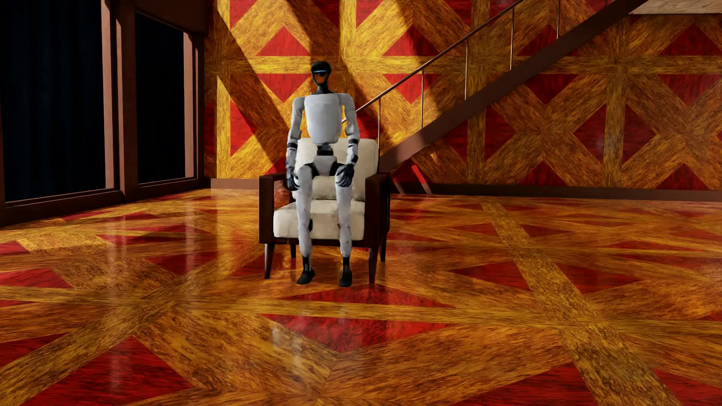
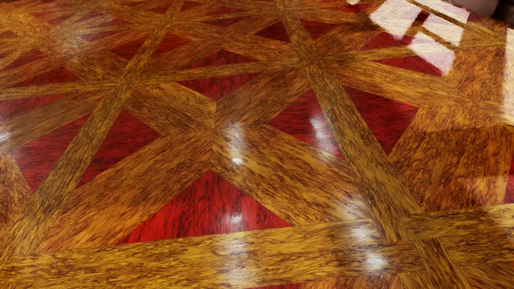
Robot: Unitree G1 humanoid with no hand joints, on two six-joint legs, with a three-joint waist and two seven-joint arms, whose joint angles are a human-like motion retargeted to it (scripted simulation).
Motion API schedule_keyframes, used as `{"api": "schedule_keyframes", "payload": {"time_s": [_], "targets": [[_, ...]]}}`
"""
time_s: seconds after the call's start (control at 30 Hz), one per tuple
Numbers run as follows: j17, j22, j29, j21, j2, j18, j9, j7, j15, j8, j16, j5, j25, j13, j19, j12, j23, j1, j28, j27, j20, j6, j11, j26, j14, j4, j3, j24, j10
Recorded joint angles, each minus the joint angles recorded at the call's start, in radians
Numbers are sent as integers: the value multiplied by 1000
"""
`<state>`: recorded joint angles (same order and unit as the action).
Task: Take a seat on the chair
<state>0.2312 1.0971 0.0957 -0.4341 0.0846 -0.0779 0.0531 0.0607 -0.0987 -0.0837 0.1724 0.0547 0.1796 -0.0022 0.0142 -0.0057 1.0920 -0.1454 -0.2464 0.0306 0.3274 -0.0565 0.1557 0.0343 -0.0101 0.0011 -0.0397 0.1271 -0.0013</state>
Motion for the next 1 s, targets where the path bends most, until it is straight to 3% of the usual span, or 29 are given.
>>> {"api": "schedule_keyframes", "payload": {"time_s": [0.03,0.07,0.1,0.17,0.23,0.3,0.37,0.57,0.77,0.87,1.0], "targets": [[30,-16,-7,-13,-2,3,-4,2,3,1,0,-1,-25,-17,-3,-8,-9,1,10,-22,8,-2,1,8,1,-1,-3,26,1],[70,-21,9,-27,-1,2,-4,6,2,-3,28,2,-14,-21,2,-19,-37,-4,20,-33,13,-2,4,-4,3,0,-4,11,0],[112,-24,38,-38,-3,-4,-1,8,2,-5,61,5,22,-26,7,-33,-60,0,-11,-9,15,0,3,6,1,2,-3,7,1],[176,-36,63,-30,4,-3,-2,13,1,-12,123,3,74,-32,2,-52,-70,-3,-56,19,33,3,1,32,2,0,-3,59,3],[198,26,14,-13,9,0,0,12,-1,-13,149,3,49,-37,4,-63,-2,-7,8,1,19,2,1,49,2,-1,-2,65,2],[196,131,-60,11,16,-1,3,14,-4,-21,145,6,5,-38,8,-68,76,-15,119,-26,-14,0,0,36,3,-2,-2,18,-2],[190,196,-97,25,21,1,8,13,-7,-25,138,6,-3,-30,6,-65,112,-11,187,-37,-36,0,0,18,4,-4,-3,-30,6],[142,106,-46,15,20,-3,12,12,-8,-22,119,5,38,9,5,-10,36,-15,106,-7,-19,-2,0,46,1,-2,-2,24,-3],[60,59,6,-46,15,2,-32,5,8,-16,58,-3,28,-22,-8,-27,-15,12,55,-18,15,-1,-2,10,-2,1,0,-16,35],[81,-5,65,-92,-20,6,-89,5,3,-12,60,-5,25,-80,-14,-73,-58,43,17,-26,57,-2,54,-12,-4,4,3,-13,84],[120,-84,134,-186,-124,2,-178,-10,-11,11,82,-6,71,-179,-22,-173,-135,186,4,-4,159,1,180,-12,27,19,8,24,268]]}}
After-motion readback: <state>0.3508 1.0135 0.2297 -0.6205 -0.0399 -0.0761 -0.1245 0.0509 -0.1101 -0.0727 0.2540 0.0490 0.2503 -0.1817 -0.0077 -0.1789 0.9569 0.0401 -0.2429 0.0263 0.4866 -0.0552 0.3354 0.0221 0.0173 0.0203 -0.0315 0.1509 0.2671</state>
